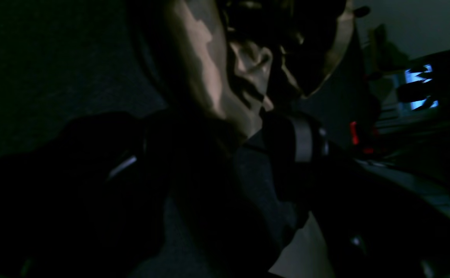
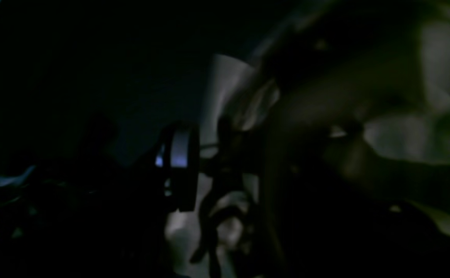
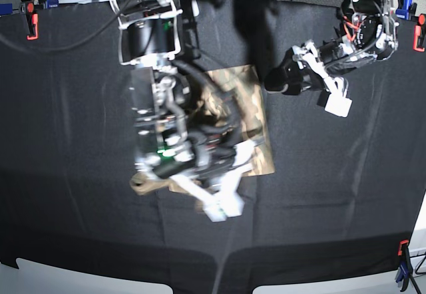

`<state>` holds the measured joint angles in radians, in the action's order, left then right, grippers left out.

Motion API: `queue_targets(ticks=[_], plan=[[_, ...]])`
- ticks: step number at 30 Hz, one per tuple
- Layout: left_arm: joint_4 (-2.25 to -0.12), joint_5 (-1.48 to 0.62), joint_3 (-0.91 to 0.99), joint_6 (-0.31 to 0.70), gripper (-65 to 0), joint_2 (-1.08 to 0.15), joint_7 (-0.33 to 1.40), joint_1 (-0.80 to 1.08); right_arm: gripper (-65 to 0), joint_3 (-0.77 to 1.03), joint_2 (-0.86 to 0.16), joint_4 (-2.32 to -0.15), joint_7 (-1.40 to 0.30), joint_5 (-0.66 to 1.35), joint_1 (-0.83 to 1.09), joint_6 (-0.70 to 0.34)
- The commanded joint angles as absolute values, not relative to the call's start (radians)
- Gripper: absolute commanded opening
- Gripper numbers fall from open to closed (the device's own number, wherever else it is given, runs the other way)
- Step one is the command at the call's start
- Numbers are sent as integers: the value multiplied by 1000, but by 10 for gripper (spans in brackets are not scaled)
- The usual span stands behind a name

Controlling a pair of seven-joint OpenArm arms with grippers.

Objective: Layout the t-shirt on the table in an organized manner, then fold the t-shirt properly
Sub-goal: 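Lower the folded end with the right gripper onto the shirt bundle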

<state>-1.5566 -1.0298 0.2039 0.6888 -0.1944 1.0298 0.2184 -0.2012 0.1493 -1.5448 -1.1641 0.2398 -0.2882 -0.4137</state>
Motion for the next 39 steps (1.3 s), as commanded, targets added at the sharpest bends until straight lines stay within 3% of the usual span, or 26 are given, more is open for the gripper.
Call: queue_targets(ticks=[1,8,12,16,21,28,39], plan=[[-1572,-1036,208,698,-289,-201,1021,210,-409,-218,157,-1562,-1142,265,-318,-412],[-1572,-969,209,698,-289,-201,1022,210,-410,-298,157,-1562,-1142,422,-318,-423],[-1572,-969,209,698,-289,-201,1022,210,-410,-300,157,-1572,-1142,532,-325,-525],[-1572,-969,209,698,-289,-201,1022,210,-410,-241,157,-1632,-1140,433,-379,-563],[-1572,-970,209,698,-289,-201,1025,210,-410,-24,157,-1654,-1080,158,-456,-549],[-1572,-970,208,698,-289,-200,1024,210,-410,209,56,-1557,-1074,199,-457,-507],[-1572,-970,208,698,-289,-200,1024,210,-411,225,8,-1301,-982,125,-457,-508]])
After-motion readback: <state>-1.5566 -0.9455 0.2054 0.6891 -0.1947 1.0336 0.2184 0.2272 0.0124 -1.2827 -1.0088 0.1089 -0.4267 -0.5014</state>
